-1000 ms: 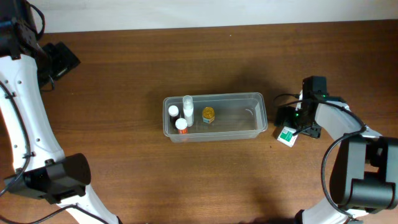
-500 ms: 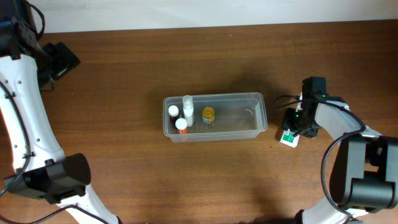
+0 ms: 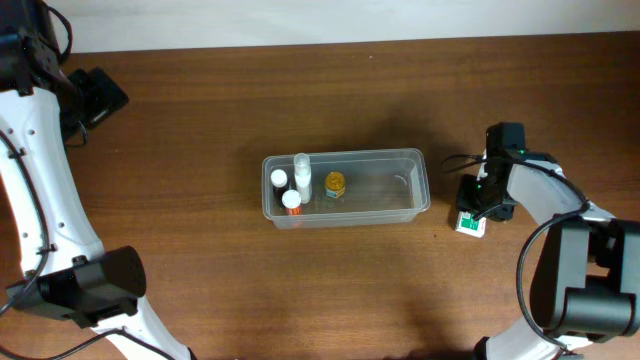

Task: Pack container
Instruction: 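Lower the right gripper and grasp the medicine box's end, then lift the medicine box upright with the right gripper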

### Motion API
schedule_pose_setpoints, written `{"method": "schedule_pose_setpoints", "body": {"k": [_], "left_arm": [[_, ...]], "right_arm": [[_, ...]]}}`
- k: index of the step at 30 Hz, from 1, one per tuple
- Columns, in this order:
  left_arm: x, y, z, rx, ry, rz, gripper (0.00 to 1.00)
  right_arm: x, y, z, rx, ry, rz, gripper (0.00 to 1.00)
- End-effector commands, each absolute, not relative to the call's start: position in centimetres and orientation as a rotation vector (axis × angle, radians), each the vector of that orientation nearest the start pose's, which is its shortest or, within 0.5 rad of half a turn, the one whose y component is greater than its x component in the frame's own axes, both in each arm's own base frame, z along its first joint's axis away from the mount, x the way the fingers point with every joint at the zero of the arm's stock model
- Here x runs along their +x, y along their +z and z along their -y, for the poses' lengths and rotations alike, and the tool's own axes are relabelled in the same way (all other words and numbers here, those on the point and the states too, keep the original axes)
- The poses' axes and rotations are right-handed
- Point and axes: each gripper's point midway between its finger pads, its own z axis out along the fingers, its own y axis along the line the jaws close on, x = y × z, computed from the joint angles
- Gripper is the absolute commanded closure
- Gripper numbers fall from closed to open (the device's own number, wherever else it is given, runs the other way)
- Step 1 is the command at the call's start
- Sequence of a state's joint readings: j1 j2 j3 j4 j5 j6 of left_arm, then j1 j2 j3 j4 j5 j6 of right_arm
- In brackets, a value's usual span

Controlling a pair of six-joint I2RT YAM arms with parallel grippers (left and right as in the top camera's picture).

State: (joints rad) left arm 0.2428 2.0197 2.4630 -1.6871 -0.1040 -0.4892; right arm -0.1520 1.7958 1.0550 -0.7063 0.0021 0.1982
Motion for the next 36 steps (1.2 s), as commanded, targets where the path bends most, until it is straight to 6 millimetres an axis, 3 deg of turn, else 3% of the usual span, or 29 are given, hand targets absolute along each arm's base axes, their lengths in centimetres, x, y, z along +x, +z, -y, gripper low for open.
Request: {"method": "schedule_pose_setpoints", "body": {"k": [1,10,17,24,29,36], "left_arm": [[39.1,28.5,-11.6,-1.002,0.085,-2.599,0.0],[39.1,28.5,-11.6,-1.002,0.085,-2.599,0.0],[39.1,28.5,-11.6,-1.002,0.085,-2.599,0.0],[39.1,28.5,-11.6,-1.002,0.085,-2.599,0.0],[39.1,28.5,-11.6,-1.002,0.085,-2.599,0.0],[39.1,28.5,-11.6,-1.002,0.085,-2.599,0.0]], "right_arm": [[33.8,2.9,5.8,0.511,-0.025,-2.907,0.53],[34.5,5.9,5.9,0.479,-0.028,-2.853,0.5],[34.6,6.1,5.4,0.472,0.012,-2.856,0.48],[33.4,5.8,5.5,0.498,0.011,-2.9,0.47],[33.0,5.7,5.6,0.501,0.014,-2.916,0.18],[32.9,4.7,5.8,0.455,-0.007,-2.94,0.16]]}}
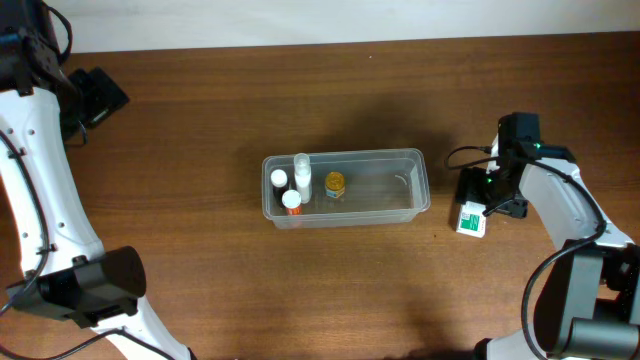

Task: Pack container
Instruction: 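Lift the medicine box upright with the right gripper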

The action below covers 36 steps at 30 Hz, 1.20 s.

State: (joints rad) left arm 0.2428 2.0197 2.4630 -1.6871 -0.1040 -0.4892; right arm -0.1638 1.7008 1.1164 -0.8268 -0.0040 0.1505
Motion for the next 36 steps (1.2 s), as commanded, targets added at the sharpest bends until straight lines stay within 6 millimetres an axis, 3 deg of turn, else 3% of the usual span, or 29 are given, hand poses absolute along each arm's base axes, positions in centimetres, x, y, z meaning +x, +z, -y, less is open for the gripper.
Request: {"method": "schedule_pose_setpoints", "body": {"k": [1,10,15,18,22,25,32,36], "left_arm": [[39.1,28.5,-11.6,-1.002,0.085,-2.599,0.0],[39.1,28.5,-11.6,-1.002,0.085,-2.599,0.0],[39.1,28.5,-11.6,-1.002,0.085,-2.599,0.0],[39.1,28.5,-11.6,-1.002,0.085,-2.599,0.0],[39.1,28.5,-11.6,-1.002,0.085,-2.599,0.0],[39.1,28.5,-11.6,-1.002,0.085,-2.599,0.0],[39.1,28.5,-11.6,-1.002,0.085,-2.599,0.0],[39.1,28.5,-11.6,-1.002,0.085,-2.599,0.0]], "right_arm": [[32.9,4.3,5.8,0.456,-0.007,-2.942,0.16],[32.9,0.9,5.7,0.418,-0.001,-3.01,0.17],[32.8,0.2,5.6,0.421,-0.002,-3.027,0.31],[32.8,0.2,5.8,0.421,-0.015,-3.027,0.45],[32.8,0.2,5.8,0.421,-0.017,-3.028,0.48],[32.6,0.1,5.8,0.422,-0.017,-3.032,0.59],[32.5,0.3,5.4,0.422,0.013,-3.043,0.59],[33.2,1.8,5.6,0.42,0.012,-3.034,0.62]]}}
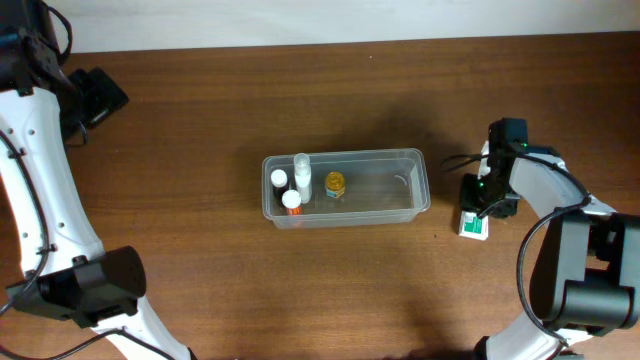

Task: Pack container
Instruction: 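Lift the medicine box upright with the right gripper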

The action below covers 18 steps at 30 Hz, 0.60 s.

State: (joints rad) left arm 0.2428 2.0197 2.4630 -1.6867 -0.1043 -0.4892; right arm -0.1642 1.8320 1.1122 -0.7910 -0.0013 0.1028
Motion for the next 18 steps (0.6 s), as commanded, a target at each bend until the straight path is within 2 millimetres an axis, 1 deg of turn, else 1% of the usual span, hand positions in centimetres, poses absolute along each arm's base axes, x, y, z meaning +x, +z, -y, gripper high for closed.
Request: {"method": "schedule_pose_setpoints", "body": {"k": [1,3,7,8,12,14,15,18], "left_arm": [[39.1,28.5,-11.6,-1.002,0.085,-2.599,0.0],[39.1,28.5,-11.6,-1.002,0.085,-2.599,0.0],[39.1,28.5,-11.6,-1.002,0.085,-2.599,0.0],[39.1,28.5,-11.6,-1.002,0.085,-2.599,0.0],[39.1,28.5,-11.6,-1.002,0.085,-2.599,0.0],[39.1,28.5,-11.6,-1.002,0.085,-2.599,0.0],[39.1,28.5,-11.6,-1.002,0.085,-2.599,0.0],[39.1,28.5,-11.6,-1.002,0.085,-2.599,0.0]], "right_arm": [[33.6,2.9,5.6,0.419,0.011,-3.023,0.64],[34.2,4.6,5.7,0.414,0.01,-2.999,0.66],[35.2,9.1,5.9,0.397,0.006,-2.936,0.66],[35.3,10.3,5.8,0.372,0.007,-2.923,0.66],[35.1,13.9,5.7,0.323,0.002,-2.881,0.66],[34.9,15.4,5.3,0.315,0.03,-2.852,0.66],[34.7,16.6,4.5,0.301,0.094,-2.82,0.66],[34.2,18.2,2.9,0.282,0.215,-2.784,0.66]]}}
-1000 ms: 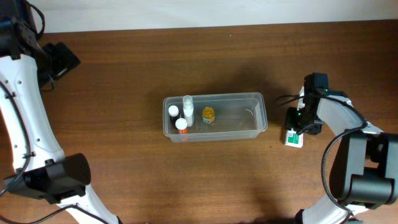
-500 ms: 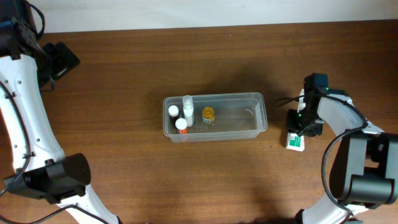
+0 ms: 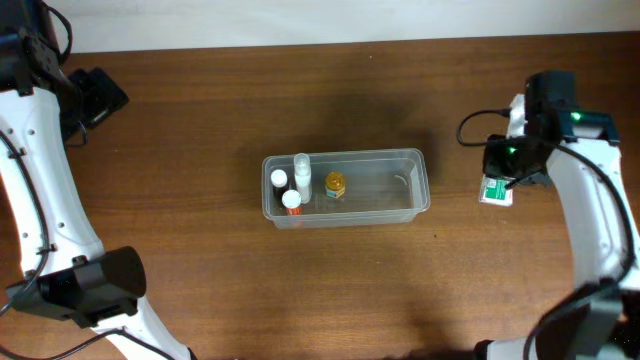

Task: Pack container
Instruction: 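Lift the medicine box upright with the right gripper, then carry the medicine box over the container's right end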

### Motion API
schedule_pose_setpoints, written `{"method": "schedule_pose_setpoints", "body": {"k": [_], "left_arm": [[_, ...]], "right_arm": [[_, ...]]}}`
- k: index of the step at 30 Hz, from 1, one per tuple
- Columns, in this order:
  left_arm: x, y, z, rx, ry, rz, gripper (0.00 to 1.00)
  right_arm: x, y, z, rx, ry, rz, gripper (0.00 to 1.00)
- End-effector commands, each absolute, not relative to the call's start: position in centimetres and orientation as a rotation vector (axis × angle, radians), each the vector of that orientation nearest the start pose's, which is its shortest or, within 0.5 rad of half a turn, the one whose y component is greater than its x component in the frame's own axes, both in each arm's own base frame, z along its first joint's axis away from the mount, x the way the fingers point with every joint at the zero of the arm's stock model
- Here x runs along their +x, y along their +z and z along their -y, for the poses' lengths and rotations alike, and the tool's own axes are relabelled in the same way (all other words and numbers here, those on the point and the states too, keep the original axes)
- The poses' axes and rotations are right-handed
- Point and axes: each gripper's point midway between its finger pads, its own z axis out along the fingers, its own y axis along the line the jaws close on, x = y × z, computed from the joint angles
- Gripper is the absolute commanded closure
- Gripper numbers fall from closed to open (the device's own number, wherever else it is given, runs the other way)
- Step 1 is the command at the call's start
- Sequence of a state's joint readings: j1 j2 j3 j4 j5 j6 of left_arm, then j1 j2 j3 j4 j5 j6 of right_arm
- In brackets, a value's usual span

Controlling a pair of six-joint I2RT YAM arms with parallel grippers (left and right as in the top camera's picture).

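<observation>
A clear plastic container [image 3: 385, 190] lies mid-table in the overhead view. At its left end stand a white-capped bottle [image 3: 278, 179], a tall white bottle [image 3: 302, 172], an orange bottle with a white cap [image 3: 291, 201] and a small yellow-lidded jar [image 3: 335, 183]. My right gripper [image 3: 500, 176] hangs right of the container, shut on a small green and white box [image 3: 494, 191], which looks lifted off the table. My left gripper [image 3: 98, 96] is far off at the back left; its fingers cannot be made out.
The left arm's white links run down the left edge to its base [image 3: 90, 288]. The right arm and its black cable [image 3: 478, 122] fill the right edge. A pale wall borders the table at the back.
The right gripper was down on the green and white box near the container's right front corner. Now it is farther right and back, with the box held in it.
The right gripper stood at the box on the table right of the container. It then shifted a little to the right, then back over the box, which lay in almost the same spot throughout. Now the box is in its grip, farther back. The left arm never moved.
</observation>
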State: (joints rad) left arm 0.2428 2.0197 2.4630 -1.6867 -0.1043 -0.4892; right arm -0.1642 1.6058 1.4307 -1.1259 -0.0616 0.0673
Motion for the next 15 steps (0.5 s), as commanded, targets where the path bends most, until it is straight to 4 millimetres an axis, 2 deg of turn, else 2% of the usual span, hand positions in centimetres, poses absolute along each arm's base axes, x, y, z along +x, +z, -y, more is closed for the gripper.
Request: {"method": "schedule_pose_setpoints", "body": {"k": [1,5,9,15], "left_arm": [[39.1,28.5,-11.6,-1.002,0.085,-2.599,0.0],[39.1,28.5,-11.6,-1.002,0.085,-2.599,0.0],[39.1,28.5,-11.6,-1.002,0.085,-2.599,0.0],[39.1,28.5,-11.6,-1.002,0.085,-2.599,0.0]], "right_arm": [[34.0,18.7,2.2,0.288,0.267,-2.773,0.66],[33.5,19.9,0.2,0.363,0.42,-2.745,0.68],[33.4,20.1,-2.3,0.371,0.469,-2.755,0.68],[34.5,20.8,-8.2,0.416,0.57,-2.714,0.68]]}}
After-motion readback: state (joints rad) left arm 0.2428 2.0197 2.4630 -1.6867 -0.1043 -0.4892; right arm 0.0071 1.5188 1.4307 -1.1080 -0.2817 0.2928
